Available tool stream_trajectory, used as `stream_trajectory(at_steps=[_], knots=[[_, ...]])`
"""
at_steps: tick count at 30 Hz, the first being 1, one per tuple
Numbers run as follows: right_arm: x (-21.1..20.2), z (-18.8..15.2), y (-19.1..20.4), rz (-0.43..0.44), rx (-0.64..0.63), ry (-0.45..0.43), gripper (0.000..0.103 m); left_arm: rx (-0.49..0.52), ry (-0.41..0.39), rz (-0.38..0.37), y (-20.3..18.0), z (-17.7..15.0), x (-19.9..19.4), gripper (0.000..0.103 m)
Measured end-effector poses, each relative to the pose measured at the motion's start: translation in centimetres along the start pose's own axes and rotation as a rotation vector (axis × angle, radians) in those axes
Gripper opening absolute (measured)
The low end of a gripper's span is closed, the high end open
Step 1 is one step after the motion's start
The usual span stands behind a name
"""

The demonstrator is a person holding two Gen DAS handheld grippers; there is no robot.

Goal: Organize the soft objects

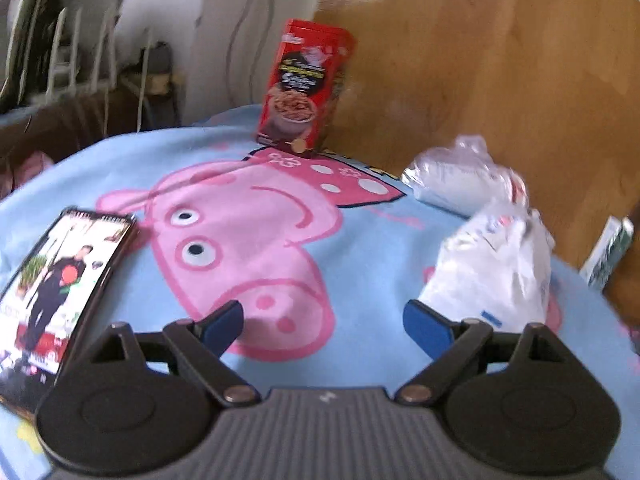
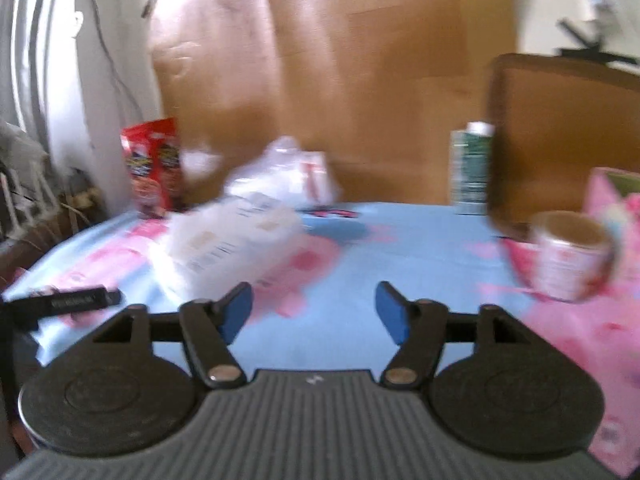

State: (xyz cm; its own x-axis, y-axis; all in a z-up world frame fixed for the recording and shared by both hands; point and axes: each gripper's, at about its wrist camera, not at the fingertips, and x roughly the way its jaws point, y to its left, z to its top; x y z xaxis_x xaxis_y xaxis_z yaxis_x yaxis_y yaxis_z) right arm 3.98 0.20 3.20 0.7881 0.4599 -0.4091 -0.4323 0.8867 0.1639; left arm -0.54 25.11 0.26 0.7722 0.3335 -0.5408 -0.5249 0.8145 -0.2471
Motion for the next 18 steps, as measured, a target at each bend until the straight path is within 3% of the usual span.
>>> stream_trajectory(at_steps=[5, 10, 13, 17, 18], knots=[[3.8, 2.1, 3.5, 0.077, 0.026, 0.025, 0.079, -0.01, -0.038, -0.018, 0.2, -0.2, -0.6, 0.093], [6.0, 2.3, 7.5, 0.108, -0.087, 0.026, 0.08, -0.092, -0.067, -0.003, 1.3, -0.2, -1.0, 0.093], [6.3, 1.4, 8.4, 0.08, -0.133, 0.02, 0.08, -0.168, -0.053, -0.011, 2.6, 0.1, -0.8, 0.093], [7.1, 0.2, 8.4, 0.053, -0.175, 0.041, 0.079, -0.146, -0.044, -0.011, 2.0, 0.2, -0.6, 0.093], [7.4, 0.0, 8.4, 0.042, -0.194, 0.048, 0.071, -0.128, -0.054, -0.006, 1.7, 0.2, -0.8, 0.093]])
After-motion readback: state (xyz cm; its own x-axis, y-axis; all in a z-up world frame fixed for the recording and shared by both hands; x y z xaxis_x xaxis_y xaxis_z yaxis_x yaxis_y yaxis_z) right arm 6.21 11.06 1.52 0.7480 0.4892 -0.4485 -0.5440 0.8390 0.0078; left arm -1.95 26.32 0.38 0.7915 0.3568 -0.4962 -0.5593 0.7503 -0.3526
